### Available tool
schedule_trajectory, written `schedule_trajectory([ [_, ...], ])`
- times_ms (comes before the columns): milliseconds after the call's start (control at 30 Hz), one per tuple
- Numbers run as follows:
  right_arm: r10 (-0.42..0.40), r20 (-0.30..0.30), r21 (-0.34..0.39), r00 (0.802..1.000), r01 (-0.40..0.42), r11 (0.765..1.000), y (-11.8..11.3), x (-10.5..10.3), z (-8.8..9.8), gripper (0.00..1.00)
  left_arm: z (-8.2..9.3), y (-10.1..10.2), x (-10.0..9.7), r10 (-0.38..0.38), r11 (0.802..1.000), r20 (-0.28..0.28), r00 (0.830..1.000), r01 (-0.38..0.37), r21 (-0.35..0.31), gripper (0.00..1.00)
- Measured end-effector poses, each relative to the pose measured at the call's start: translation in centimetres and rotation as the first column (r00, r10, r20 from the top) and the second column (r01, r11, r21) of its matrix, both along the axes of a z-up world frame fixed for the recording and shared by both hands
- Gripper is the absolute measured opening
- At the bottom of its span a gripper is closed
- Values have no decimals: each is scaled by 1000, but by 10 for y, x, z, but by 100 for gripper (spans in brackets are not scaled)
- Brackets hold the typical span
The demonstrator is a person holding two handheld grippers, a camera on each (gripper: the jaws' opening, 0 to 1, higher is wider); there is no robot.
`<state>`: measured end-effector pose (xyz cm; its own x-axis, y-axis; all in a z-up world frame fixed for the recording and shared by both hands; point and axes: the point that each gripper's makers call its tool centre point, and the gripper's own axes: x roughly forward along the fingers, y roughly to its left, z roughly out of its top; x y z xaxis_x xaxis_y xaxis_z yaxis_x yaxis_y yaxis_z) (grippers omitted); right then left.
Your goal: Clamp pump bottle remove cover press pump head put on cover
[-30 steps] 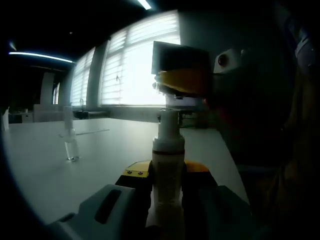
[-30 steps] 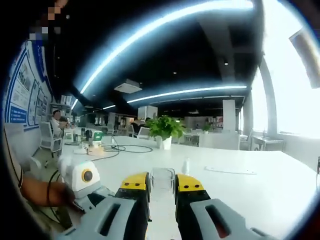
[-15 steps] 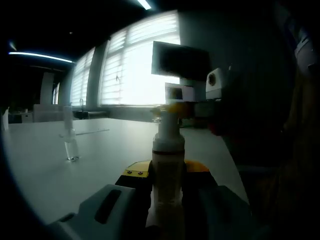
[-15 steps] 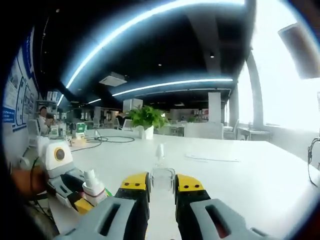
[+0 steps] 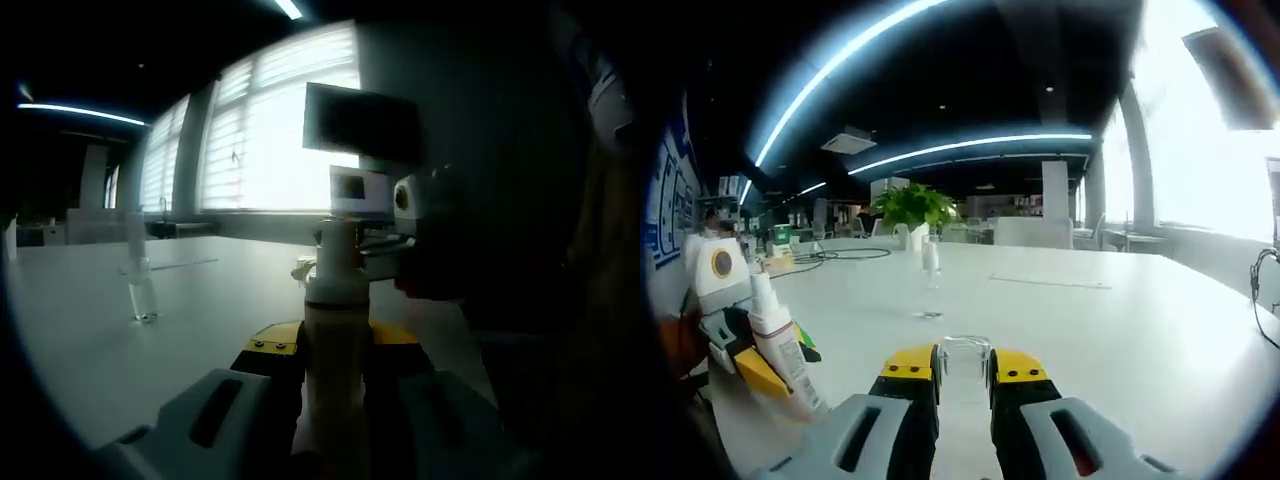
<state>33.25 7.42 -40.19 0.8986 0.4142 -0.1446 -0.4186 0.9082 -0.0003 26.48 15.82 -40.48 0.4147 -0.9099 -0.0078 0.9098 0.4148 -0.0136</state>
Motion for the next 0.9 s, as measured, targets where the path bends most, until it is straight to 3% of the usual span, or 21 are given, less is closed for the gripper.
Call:
schedule_trajectory([
  [300,1,-59,-23,998,-2,1000,-2,8,-25,15,-1,0,0,0,1000,1,1000,0,0,14],
  [900,-17,-101,-48,995,12,999,-2,7,-42,15,-1,1,0,0,1000,1,1000,0,0,14],
])
